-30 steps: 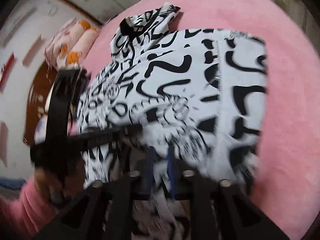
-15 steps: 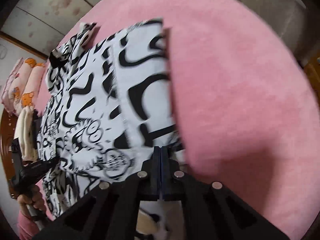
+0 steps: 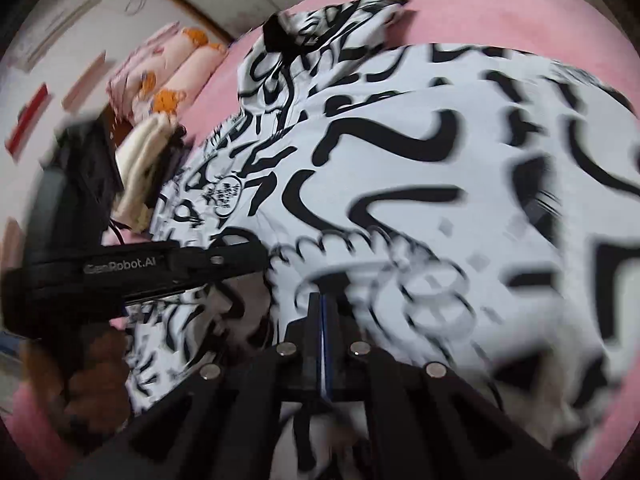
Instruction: Fold large clothes
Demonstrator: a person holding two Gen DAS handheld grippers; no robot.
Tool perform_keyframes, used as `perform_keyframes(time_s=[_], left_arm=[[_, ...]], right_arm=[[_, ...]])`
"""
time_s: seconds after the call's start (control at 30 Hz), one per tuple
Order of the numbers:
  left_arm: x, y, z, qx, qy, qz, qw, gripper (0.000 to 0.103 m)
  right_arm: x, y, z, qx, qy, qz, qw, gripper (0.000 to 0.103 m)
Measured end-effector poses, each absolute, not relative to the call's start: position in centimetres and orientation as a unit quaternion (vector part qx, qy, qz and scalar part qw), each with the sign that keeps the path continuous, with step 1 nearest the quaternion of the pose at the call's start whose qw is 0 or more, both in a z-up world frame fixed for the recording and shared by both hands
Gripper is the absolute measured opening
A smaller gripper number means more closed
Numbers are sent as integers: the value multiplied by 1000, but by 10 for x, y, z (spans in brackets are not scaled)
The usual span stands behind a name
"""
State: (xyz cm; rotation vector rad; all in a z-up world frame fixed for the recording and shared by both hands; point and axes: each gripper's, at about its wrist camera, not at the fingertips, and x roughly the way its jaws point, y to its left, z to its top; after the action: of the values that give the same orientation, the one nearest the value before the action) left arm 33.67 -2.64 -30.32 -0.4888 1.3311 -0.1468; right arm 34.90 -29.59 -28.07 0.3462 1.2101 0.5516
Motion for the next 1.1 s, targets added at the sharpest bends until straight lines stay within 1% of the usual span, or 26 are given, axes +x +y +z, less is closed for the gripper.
perform_keyframes(time_s=[0.1,0.23,0.3,0.37,0.4,0.5,0.53,0.57,0.6,0.67,0.77,0.83,0.9,0.93,0.97,1.0,1.03,1.07,1.1], left_arm=[[366,-24,-312,-223,604,-45,764,3],[395,2,-312,-230,581,-8,781,3],[403,22,-311,-199,572,49,794,3],[407,44,-314,-176,570,101,796,3],[406,61,-315,-183,571,115,792,3],[398,98,-316,-261,566,97,776,3],[395,106,-313,-259,562,109,778,3],[393,110,-309,-247,559,119,782,3],[392,114,-304,-228,557,128,788,3],[392,125,-298,-204,563,135,789,4],[391,145,-291,-205,575,123,783,5],[399,156,-285,-195,591,111,775,9],[411,171,-271,-172,605,101,771,23],[422,177,-262,-156,611,86,771,26],[438,178,-257,-149,616,74,770,28],[452,183,-249,-136,622,59,769,30],[463,188,-242,-123,626,51,768,31],[476,193,-233,-107,630,43,768,33],[489,199,-224,-95,630,33,770,38]], right_arm=[[366,-289,-287,156,551,242,783,0],[380,-294,-290,128,535,219,806,0],[383,-319,-288,124,522,198,820,0],[386,-350,-286,143,502,159,838,0],[388,-363,-285,154,495,136,844,0],[388,-402,-276,173,467,64,865,0],[387,-410,-273,168,462,48,869,0],[385,-418,-269,142,457,-5,878,0],[384,-423,-266,136,454,-27,880,1],[387,-436,-267,168,463,-34,870,1],[397,-436,-262,171,492,-28,853,1],[408,-433,-253,163,500,-5,850,1],[424,-429,-247,179,514,32,838,2],[433,-427,-245,186,521,46,832,5],[443,-428,-244,192,535,64,820,13],[461,-426,-243,205,553,84,803,19],[469,-424,-242,212,563,91,794,32],[484,-421,-241,226,575,100,780,40],[503,-419,-239,252,582,110,765,41]])
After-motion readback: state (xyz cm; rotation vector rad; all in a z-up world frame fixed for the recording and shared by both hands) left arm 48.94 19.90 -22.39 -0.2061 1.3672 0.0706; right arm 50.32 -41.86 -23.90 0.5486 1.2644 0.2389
